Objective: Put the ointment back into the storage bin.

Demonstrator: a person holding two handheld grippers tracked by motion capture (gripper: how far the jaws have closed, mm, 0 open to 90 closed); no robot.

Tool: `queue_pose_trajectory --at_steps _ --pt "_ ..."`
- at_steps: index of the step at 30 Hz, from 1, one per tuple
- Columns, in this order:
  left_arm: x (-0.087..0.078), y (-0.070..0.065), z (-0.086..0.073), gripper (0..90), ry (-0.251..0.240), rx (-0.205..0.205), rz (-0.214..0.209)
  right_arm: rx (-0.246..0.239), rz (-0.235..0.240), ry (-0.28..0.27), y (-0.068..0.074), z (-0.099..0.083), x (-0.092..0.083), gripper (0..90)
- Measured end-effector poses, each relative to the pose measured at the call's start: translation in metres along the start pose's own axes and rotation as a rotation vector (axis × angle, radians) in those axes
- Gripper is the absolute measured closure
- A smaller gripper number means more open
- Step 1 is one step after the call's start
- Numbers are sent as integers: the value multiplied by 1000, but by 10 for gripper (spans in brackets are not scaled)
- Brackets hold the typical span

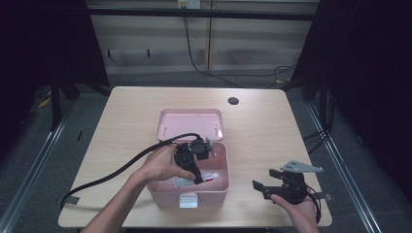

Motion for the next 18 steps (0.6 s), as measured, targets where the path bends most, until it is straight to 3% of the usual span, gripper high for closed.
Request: queue_pose_trajectory --at_steps 3,6,8,18 --pt "2 1 0 714 -10 -1 -10 0 1 0 0 0 0 177" --pt "6 -3 -1 714 15 22 -35 0 0 0 0 0 0 177" --pt "9 -3 -1 714 18 28 -29 1 1 0 0 0 0 177" --pt "16 1 0 714 5 -3 -44 0 0 3 0 0 0 177"
Point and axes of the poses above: each handheld gripper's, and its own axes: x roughly forward along the jaws, z roughly out of its top, y roughly to its left, the point moved 7 cm from there along x, roughly forward along the jaws, and after that the axes turned 13 degrees about -z, right-handed, at the moved point
